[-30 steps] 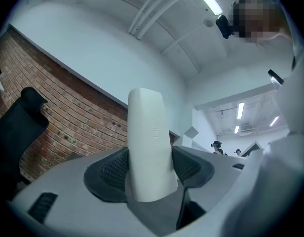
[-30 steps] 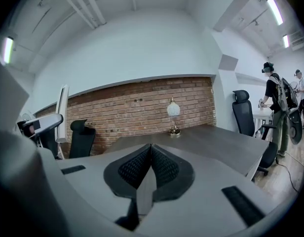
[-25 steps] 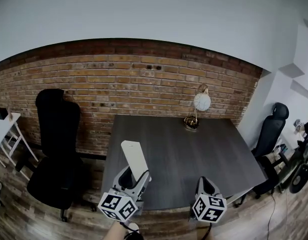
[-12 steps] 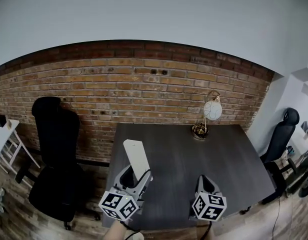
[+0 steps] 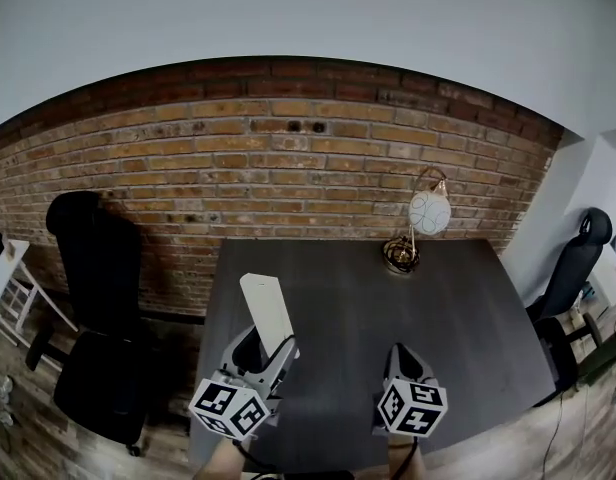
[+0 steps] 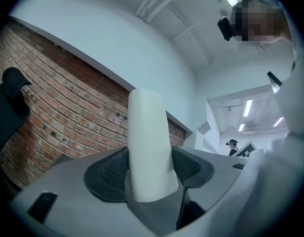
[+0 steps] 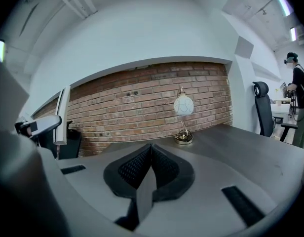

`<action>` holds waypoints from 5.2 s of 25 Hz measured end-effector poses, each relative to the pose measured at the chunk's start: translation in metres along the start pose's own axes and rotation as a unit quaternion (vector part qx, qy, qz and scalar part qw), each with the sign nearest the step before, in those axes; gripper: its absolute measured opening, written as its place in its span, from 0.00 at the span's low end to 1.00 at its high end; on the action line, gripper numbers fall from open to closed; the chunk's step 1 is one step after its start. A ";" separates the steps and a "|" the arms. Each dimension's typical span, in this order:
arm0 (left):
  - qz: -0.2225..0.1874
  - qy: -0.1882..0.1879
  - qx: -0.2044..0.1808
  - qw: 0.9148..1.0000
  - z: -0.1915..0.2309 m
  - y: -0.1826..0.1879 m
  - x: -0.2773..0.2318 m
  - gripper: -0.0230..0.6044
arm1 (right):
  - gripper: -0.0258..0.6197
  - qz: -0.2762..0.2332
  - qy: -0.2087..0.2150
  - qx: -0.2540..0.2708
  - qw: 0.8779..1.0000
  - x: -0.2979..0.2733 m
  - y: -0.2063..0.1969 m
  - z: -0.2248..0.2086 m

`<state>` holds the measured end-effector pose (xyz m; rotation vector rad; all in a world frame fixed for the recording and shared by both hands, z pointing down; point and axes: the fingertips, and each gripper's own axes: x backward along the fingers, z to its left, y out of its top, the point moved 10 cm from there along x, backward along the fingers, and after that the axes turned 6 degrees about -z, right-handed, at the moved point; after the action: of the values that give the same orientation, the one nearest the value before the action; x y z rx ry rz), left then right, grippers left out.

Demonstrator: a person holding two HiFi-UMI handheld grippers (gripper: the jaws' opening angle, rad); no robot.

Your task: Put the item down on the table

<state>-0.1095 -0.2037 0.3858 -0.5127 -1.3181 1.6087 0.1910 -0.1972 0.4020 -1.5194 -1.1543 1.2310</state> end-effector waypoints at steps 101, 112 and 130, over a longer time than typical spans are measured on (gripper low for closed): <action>0.321 -0.048 -0.119 0.938 0.045 -0.128 -0.008 0.06 | 0.09 0.138 0.015 -0.023 0.990 -0.042 -0.100 -0.046; 0.245 0.076 -0.116 0.960 0.038 -0.068 0.006 0.06 | 0.09 0.097 0.063 0.009 0.993 -0.044 -0.049 -0.025; 0.064 0.219 -0.096 0.969 0.018 0.007 -0.007 0.06 | 0.09 0.011 0.138 0.052 0.989 -0.059 0.024 0.016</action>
<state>-0.1240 -0.2186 0.3835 -1.0277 -1.1232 1.3703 0.1729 -0.2588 0.3886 -1.5697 -0.8817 1.0384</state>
